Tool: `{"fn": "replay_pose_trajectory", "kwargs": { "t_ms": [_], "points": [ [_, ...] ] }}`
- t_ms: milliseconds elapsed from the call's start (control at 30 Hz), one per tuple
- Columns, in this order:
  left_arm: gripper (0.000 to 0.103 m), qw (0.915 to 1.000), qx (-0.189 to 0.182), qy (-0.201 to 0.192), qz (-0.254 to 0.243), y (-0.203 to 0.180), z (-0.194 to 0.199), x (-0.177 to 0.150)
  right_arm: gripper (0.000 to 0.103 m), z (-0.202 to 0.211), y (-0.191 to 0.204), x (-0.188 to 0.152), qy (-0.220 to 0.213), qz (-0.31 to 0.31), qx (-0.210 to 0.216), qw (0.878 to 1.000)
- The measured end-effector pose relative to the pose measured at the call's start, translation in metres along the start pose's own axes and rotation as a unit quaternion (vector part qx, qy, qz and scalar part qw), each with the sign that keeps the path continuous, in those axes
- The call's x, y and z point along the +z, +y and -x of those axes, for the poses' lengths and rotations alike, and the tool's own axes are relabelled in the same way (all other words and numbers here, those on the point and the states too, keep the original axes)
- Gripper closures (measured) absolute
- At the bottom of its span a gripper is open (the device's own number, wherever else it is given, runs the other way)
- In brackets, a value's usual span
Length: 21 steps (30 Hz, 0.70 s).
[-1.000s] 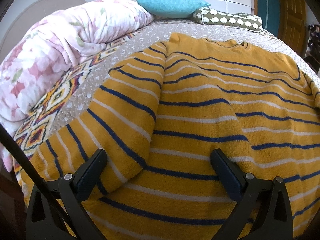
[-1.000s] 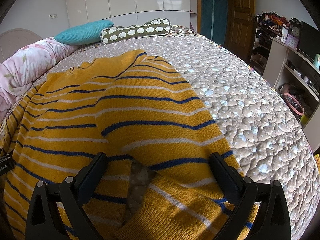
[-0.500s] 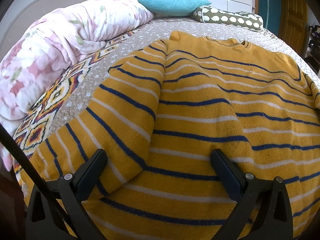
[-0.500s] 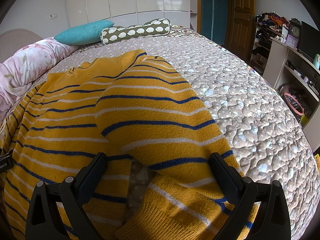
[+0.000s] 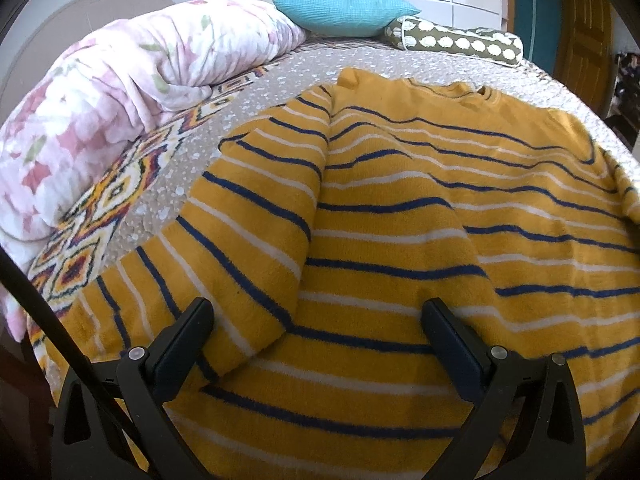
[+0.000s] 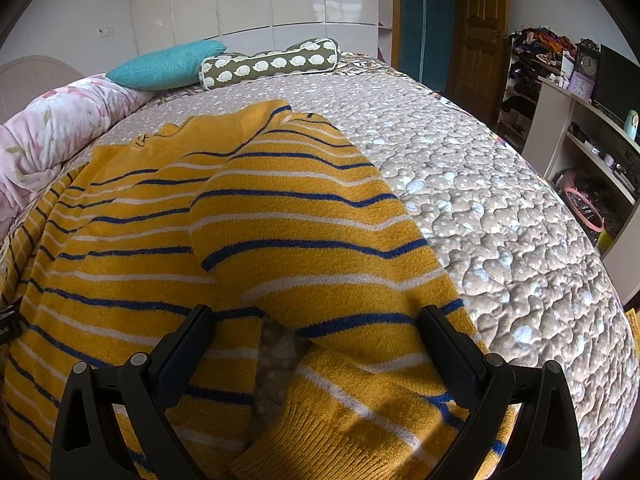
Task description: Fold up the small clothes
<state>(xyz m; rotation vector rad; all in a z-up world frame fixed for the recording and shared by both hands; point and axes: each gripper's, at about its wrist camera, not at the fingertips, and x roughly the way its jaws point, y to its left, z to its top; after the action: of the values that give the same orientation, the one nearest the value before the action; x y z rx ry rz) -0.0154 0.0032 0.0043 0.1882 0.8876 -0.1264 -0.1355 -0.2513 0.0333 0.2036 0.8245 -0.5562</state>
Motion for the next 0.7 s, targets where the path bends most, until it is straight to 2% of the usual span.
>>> {"fn": "replay_pose_trajectory", "kwargs": {
  "t_ms": [133, 167, 267, 367, 467, 700],
  "points": [
    [0.000, 0.9991, -0.032, -0.014, -0.025, -0.003, 0.020, -0.007, 0.000, 0.000, 0.001, -0.001, 0.001, -0.008, 0.002, 1.000],
    [0.000, 0.9986, -0.033, -0.021, -0.037, -0.005, 0.025, -0.008, 0.000, 0.000, 0.001, -0.002, 0.003, -0.022, 0.013, 1.000],
    [0.000, 0.9961, -0.024, -0.048, -0.070, -0.008, 0.045, -0.013, 0.000, 0.001, 0.002, -0.003, 0.013, -0.019, 0.001, 1.000],
    [0.000, 0.9946, -0.010, -0.063, -0.081, -0.004, 0.058, -0.017, 0.000, 0.000, 0.005, -0.003, 0.044, -0.011, -0.013, 0.999],
    [0.000, 0.9954, -0.004, -0.060, -0.075, 0.007, 0.060, -0.017, 0.000, 0.000, 0.008, -0.002, 0.060, -0.002, -0.025, 0.998],
    [0.000, 0.9984, 0.004, -0.032, -0.046, 0.035, 0.053, -0.019, 0.000, -0.001, 0.013, -0.003, 0.039, 0.007, -0.041, 0.998]
  ]
}}
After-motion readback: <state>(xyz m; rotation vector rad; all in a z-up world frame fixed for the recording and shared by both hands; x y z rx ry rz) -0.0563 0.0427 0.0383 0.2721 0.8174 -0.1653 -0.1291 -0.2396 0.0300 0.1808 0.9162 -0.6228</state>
